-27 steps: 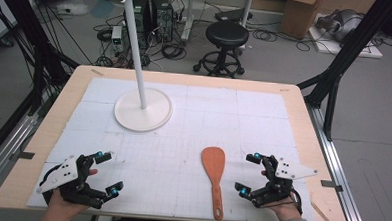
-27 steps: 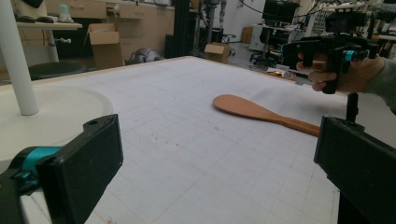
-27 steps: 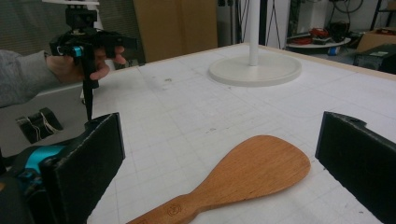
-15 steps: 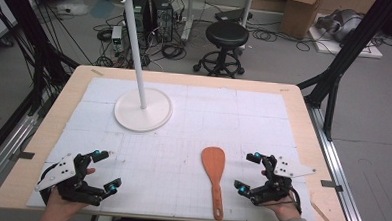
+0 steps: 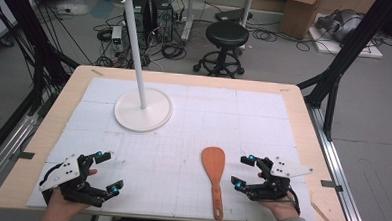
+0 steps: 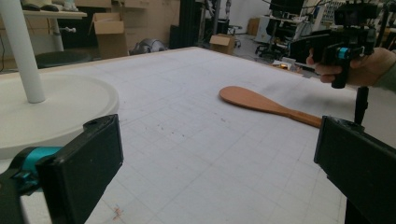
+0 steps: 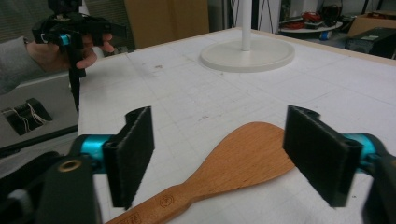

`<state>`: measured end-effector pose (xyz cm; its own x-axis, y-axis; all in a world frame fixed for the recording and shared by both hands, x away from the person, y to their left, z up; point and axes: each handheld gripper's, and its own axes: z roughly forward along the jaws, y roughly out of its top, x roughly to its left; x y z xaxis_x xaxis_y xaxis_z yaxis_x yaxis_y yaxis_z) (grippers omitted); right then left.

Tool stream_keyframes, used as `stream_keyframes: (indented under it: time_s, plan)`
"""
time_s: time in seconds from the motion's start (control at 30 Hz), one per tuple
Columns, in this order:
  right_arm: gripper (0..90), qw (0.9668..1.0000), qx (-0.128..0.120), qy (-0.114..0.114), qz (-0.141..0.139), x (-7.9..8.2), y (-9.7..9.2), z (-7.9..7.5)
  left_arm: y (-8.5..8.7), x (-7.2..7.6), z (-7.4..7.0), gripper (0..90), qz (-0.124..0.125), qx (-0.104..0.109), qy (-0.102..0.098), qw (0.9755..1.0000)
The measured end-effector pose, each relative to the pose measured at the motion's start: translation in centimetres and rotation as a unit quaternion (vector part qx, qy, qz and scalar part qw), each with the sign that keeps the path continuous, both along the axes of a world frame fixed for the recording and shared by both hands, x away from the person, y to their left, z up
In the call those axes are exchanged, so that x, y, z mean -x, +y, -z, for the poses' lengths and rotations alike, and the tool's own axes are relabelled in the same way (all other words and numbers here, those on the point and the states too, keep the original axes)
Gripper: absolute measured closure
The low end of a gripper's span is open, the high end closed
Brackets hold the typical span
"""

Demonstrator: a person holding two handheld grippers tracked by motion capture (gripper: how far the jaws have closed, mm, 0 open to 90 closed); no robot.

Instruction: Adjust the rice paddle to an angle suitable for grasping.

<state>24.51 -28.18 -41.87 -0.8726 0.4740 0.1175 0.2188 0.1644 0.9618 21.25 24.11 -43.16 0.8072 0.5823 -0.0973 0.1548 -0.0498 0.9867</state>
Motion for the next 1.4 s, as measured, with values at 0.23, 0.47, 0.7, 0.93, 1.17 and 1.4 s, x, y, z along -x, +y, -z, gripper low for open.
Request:
stream_keyframes:
  time_s: [0.23,0.47,0.7,0.93,1.17,1.4]
  plan:
    - [65.3,0.9998,0.014,-0.010,0.003,0.3,0.3,-0.1,-0.2,0.0,0.1,1.8,0.002,-0.006,0.007,1.0000]
    - [84.6,0.9993,0.020,-0.028,0.013,0.1,0.4,-0.3,-0.4,0.0,0.2,1.8,0.005,-0.019,0.007,0.9998]
    - [89.1,0.9999,0.011,-0.010,0.000,-0.4,1.2,-0.5,-0.7,-0.1,0.3,1.8,0.008,-0.025,0.008,0.9996]
    - [89.2,0.9994,0.030,0.016,-0.005,-1.5,2.6,-0.7,-0.7,-0.1,0.4,1.8,0.006,-0.027,0.011,0.9995]
    - [89.3,0.9982,0.057,0.017,-0.010,-2.8,3.8,-0.7,-0.8,-0.1,0.5,1.8,0.007,-0.029,0.014,0.9995]
    - [89.3,0.9970,0.069,0.027,-0.019,-5.0,5.2,-0.3,-1.0,-0.1,0.6,1.8,0.008,-0.038,0.016,0.9991]
